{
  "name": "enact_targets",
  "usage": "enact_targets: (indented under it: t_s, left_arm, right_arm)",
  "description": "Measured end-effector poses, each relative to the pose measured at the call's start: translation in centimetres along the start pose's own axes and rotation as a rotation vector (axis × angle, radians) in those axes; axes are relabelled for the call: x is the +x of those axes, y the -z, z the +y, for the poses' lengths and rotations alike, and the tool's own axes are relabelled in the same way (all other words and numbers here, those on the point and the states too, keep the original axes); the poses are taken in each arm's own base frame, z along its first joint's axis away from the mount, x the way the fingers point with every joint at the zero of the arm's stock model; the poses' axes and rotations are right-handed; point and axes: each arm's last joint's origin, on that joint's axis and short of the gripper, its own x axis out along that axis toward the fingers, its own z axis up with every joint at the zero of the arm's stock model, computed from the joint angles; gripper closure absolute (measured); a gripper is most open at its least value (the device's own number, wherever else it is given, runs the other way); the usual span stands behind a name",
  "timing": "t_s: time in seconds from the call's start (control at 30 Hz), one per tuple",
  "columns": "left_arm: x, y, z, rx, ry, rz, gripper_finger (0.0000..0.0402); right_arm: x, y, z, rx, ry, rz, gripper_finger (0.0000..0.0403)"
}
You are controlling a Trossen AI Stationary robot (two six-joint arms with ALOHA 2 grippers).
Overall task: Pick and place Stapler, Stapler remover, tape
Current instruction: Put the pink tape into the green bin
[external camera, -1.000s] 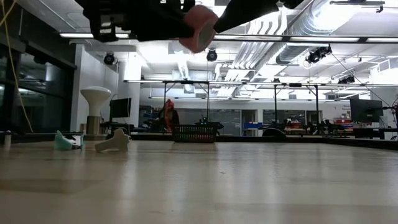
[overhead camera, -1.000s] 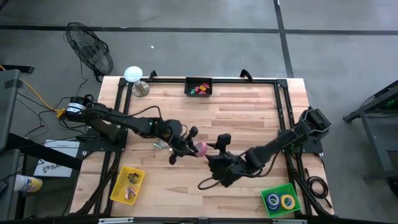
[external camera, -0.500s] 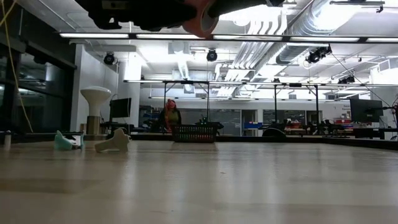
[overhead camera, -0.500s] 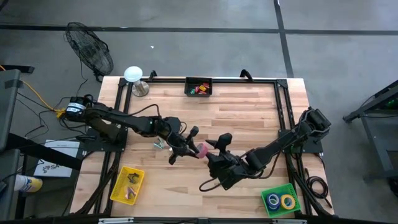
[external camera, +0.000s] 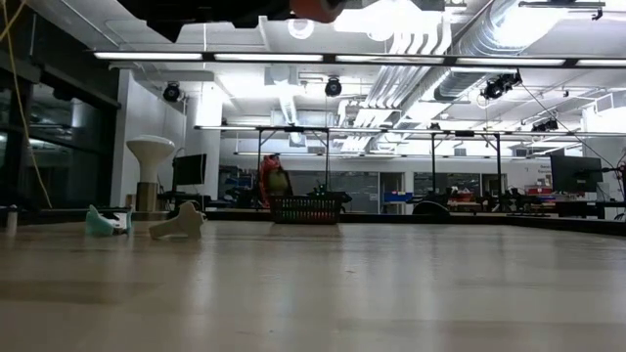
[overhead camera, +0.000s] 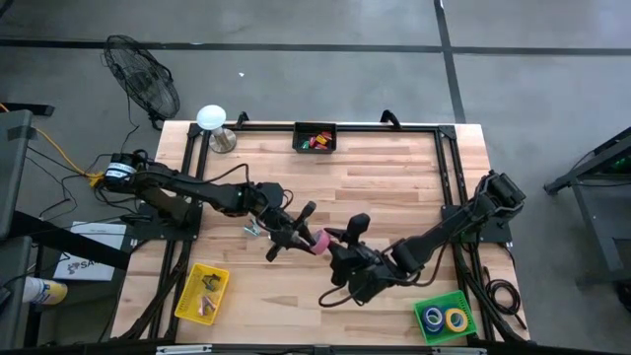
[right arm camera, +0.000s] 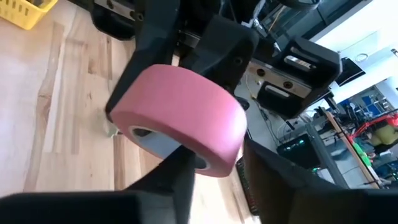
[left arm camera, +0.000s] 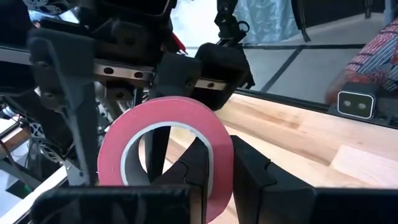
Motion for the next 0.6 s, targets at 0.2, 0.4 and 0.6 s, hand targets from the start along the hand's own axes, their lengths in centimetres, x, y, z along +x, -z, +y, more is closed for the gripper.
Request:
enact_targets:
  t_s: [0.2, 0.4, 0.6]
  left_arm:
    - [0.01, -0.01, -0.02, -0.012, 0.002, 0.000, 0.0361]
    - [0.02, 0.10, -0.07, -0.028, -0.003, 0.015, 0.0329]
    - [0.02, 0.47, 0.01, -0.037, -0.084, 0.103, 0.0306]
  right_arm:
    - [-0.20, -0.10, 0.09, 0.022, -0.019, -0.009, 0.0351]
    - [-0.20, -0.25, 0.12, 0.033, -0.039, -0.020, 0.0368]
    - [0.04, -0.11, 0.05, 0.037, -0.054, -0.010, 0.0370]
